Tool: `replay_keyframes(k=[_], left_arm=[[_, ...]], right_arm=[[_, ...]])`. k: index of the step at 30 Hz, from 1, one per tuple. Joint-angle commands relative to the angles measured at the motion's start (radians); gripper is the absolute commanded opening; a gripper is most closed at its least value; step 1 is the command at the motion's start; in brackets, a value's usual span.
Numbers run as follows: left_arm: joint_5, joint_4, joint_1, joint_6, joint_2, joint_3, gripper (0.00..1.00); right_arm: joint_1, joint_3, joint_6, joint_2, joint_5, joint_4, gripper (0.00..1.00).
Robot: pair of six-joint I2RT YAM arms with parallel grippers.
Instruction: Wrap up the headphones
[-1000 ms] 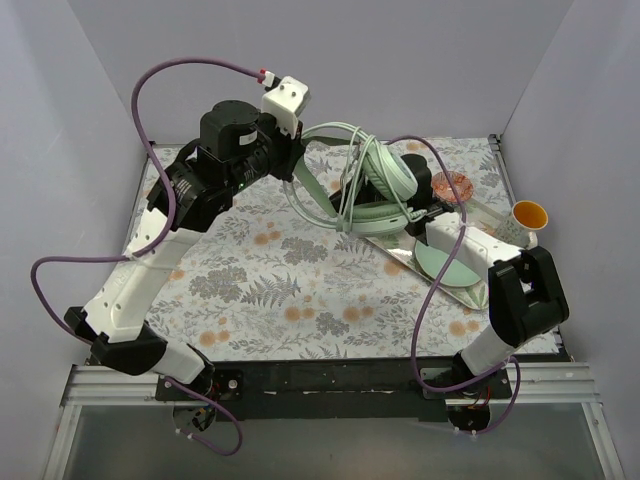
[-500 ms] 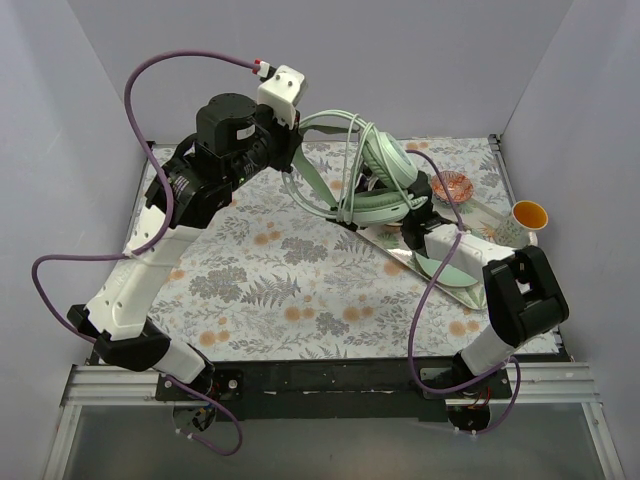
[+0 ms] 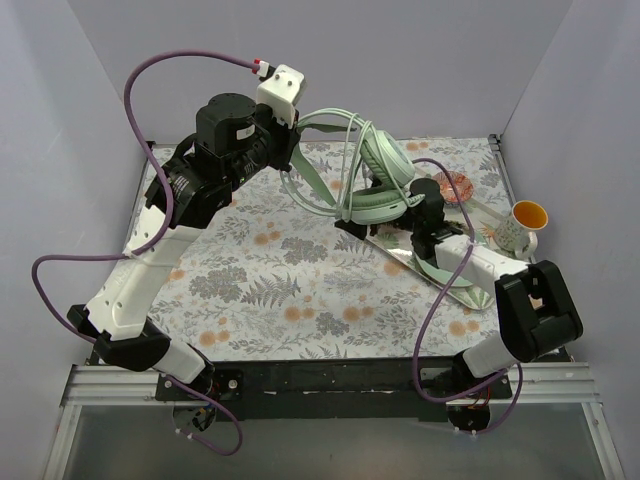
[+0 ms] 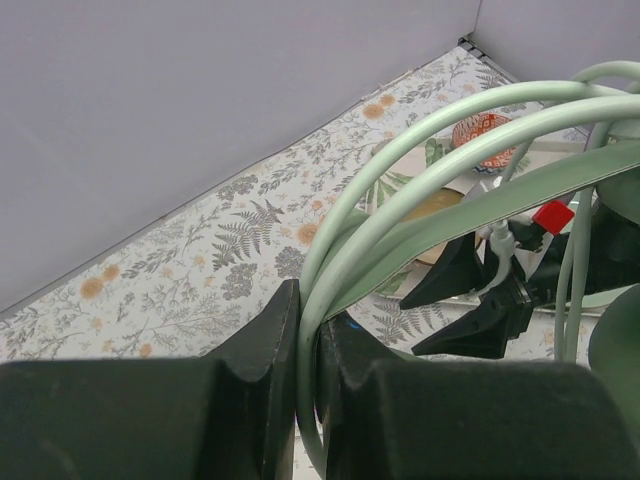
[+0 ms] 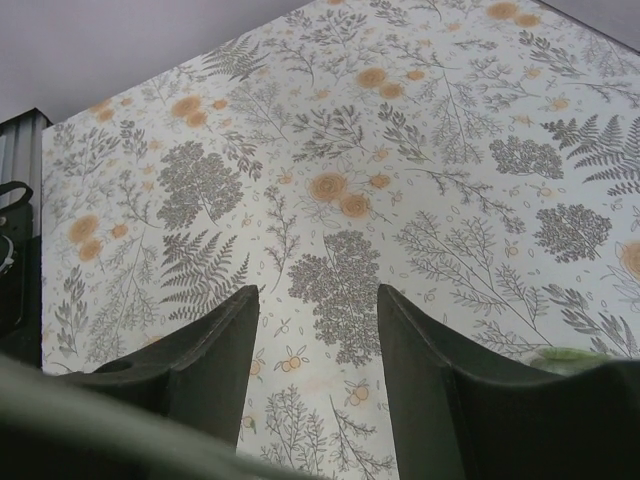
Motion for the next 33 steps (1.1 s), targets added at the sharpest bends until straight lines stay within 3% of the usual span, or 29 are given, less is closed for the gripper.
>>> replay_keyframes(k=[1, 7, 16, 20, 28, 33], left_arm=[[-0.004, 0.102, -0.003, -0.031, -0.043, 0.04, 0.0], [-0.005, 0.102, -0.003, -0.029, -0.043, 0.038, 0.0], [0.008, 0.099, -0.003, -0.037, -0.028, 0.046, 0.0], [0.01, 0.097, -0.003, -0.04, -0.028, 0.048, 0.0], [0.001, 0.101, -0.003, -0.037, -0.035, 0.041, 0.0], [0.004, 0.099, -0.003, -0.037, -0.032, 0.051, 0.0]], right_arm=[[-0.024, -0.033, -0.049, -0.049, 0.019, 0.033, 0.59], [-0.027, -0.091, -0.173, -0.109, 0.128, 0.004, 0.6], [-0.025, -0.207, -0.252, -0.179, 0.185, 0.225, 0.7], [-0.024, -0.2, -0.232, -0.152, 0.184, 0.294, 0.98], [-0.024, -0.229, -0.178, -0.127, 0.156, 0.429, 0.97], [-0.024, -0.315, -0.073, -0.115, 0.13, 0.604, 0.95]])
